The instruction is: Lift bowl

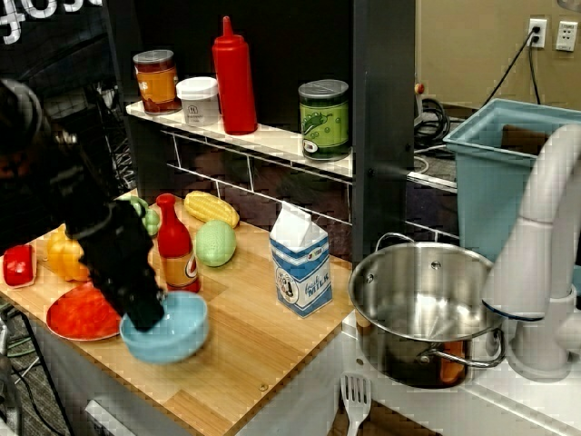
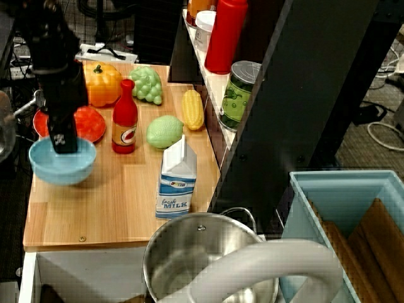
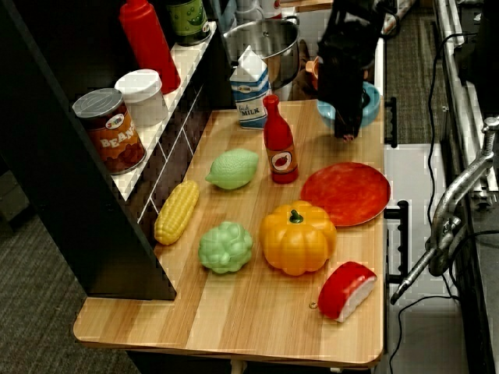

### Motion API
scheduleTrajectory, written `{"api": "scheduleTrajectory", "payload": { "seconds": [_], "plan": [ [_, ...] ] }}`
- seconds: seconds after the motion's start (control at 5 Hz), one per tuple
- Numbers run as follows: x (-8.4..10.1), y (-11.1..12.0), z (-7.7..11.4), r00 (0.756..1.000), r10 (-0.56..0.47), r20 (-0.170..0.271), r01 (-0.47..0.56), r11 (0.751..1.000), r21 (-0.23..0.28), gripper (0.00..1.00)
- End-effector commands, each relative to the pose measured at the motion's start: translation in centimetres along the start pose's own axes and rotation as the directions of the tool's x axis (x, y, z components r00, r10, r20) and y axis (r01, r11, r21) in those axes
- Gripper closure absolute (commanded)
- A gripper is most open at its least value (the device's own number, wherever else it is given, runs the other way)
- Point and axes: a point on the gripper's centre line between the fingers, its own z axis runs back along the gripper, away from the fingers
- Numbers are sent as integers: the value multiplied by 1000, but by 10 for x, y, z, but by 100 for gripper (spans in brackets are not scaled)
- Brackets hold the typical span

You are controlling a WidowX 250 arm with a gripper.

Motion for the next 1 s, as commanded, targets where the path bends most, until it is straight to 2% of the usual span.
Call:
{"api": "scheduleTrajectory", "payload": {
  "seconds": [0.0,0.2,0.8],
  "plan": [
    [34,-13,101,998,28,50,-23,995,-95,100],
    [40,-13,125,997,41,64,-32,990,-136,100],
    [44,-13,141,997,47,64,-36,986,-164,100]
  ]
}}
